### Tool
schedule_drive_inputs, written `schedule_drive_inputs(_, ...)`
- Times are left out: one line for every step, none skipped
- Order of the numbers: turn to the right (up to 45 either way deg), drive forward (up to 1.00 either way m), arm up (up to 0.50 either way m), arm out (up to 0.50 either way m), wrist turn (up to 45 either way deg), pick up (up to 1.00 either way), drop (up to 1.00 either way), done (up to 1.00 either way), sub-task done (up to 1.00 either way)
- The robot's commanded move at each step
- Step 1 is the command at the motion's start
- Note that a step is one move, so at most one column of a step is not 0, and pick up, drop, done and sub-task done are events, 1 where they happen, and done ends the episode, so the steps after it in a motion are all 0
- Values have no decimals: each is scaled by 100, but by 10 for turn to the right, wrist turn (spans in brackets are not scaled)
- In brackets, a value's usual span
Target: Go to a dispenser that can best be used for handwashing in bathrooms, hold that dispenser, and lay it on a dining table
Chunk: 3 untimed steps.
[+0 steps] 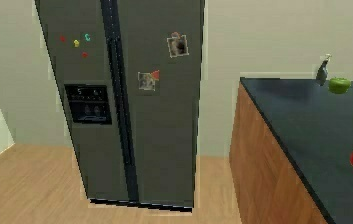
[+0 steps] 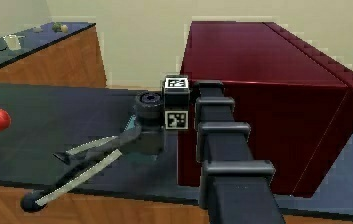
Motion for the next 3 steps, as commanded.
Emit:
schedule_drive_inputs(0, 0, 0, 2, 0, 0, 0, 0, 0)
schedule_drive_inputs(0, 0, 0, 0, 450, 0, 0, 0, 0)
schedule_drive_inputs(0, 0, 0, 0, 330, 0, 0, 0, 0)
